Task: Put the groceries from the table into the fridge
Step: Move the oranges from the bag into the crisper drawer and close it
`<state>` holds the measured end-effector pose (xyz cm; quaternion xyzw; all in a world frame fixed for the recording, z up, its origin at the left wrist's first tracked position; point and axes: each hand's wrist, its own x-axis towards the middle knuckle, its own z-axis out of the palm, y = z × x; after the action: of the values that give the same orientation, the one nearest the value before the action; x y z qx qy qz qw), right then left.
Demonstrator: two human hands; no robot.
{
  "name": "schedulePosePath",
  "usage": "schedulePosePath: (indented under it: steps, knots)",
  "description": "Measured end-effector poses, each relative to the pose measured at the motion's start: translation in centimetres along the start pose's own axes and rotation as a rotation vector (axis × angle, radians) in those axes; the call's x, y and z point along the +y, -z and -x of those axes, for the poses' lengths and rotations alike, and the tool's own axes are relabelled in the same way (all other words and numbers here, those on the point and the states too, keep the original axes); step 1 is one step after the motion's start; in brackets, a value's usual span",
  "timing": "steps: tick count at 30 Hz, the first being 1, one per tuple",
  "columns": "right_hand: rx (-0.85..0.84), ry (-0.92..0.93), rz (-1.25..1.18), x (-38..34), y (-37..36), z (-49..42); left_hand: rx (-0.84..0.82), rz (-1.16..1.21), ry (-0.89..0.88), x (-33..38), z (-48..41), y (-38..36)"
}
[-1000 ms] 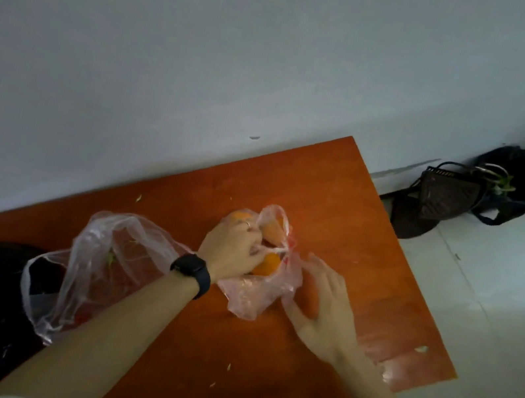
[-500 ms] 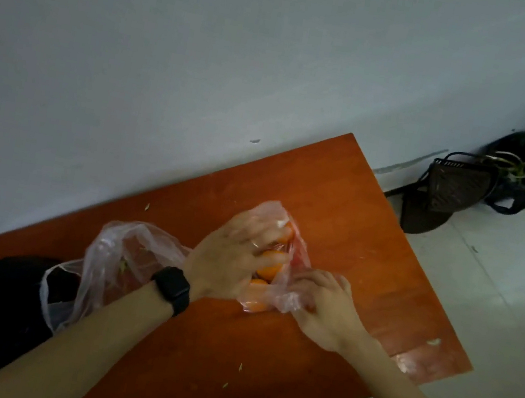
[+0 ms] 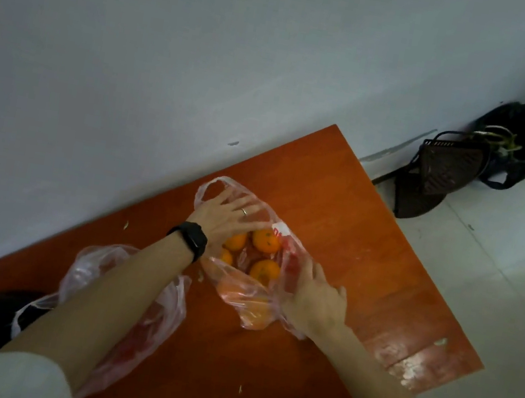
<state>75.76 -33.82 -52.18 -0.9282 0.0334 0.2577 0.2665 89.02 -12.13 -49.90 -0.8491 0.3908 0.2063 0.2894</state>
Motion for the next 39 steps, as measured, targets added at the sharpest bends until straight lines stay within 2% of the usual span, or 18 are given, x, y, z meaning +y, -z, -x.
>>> schedulePosePath:
  steps: [4,7,11,14,17,19,20,22,24,26,28,30,32,34,35,37,39]
  knots:
    - [-0.101,0.039,0.317,-0.1,1.4,-3.4,-0.104,0.288,0.078,0.1,0.9,-1.5]
    - [-0.146,0.092,0.565,-1.1,4.0,-6.1,-0.101,0.545,0.191,1.7,1.9,-2.1]
    - [-0.231,0.113,0.637,-1.8,5.0,-9.4,-0.158,0.845,0.297,1.6,2.0,-2.4]
    - [-0.388,0.123,0.513,-0.8,3.8,-10.9,-0.238,1.013,0.381,1.1,0.9,-4.1]
    - [-0.522,0.104,0.368,0.1,3.6,-12.4,-0.231,1.341,0.455,1.0,-0.5,-6.5]
    - [-0.576,0.081,0.269,0.8,3.3,-13.3,-0.218,1.426,0.451,0.9,-1.3,-7.6]
    - [-0.564,0.077,0.214,1.2,3.1,-13.5,-0.190,1.389,0.445,0.9,-1.6,-7.9]
    - [-0.414,0.079,0.076,1.8,2.6,-13.2,-0.100,1.348,0.450,1.1,-1.9,-8.0]
    - [-0.201,0.101,-0.111,2.4,2.2,-12.1,0.021,1.516,0.517,1.6,-1.6,-8.0]
    - [-0.083,0.129,-0.292,3.0,1.7,-10.6,0.202,1.673,0.641,2.0,-1.0,-7.9]
    - [0.018,0.164,-0.429,3.2,1.3,-9.2,0.374,1.560,0.682,2.2,-0.4,-7.3]
    - [0.139,0.173,-0.483,2.5,1.4,-7.9,0.468,1.412,0.661,2.3,-0.1,-6.8]
    - [0.337,0.183,-0.400,1.7,1.8,-7.2,0.536,1.220,0.638,2.2,-0.2,-6.2]
    - [0.535,0.237,-0.180,1.2,1.9,-6.8,0.645,0.916,0.572,2.1,-0.5,-5.6]
    - [0.558,0.254,-0.092,0.8,1.8,-6.7,0.706,0.741,0.519,2.0,-0.8,-5.1]
    - [0.480,0.286,0.021,-0.2,1.5,-6.9,0.760,0.464,0.400,1.7,-1.3,-4.2]
    - [0.368,0.350,0.122,-1.2,1.1,-7.3,0.726,0.326,0.285,1.6,-1.9,-3.2]
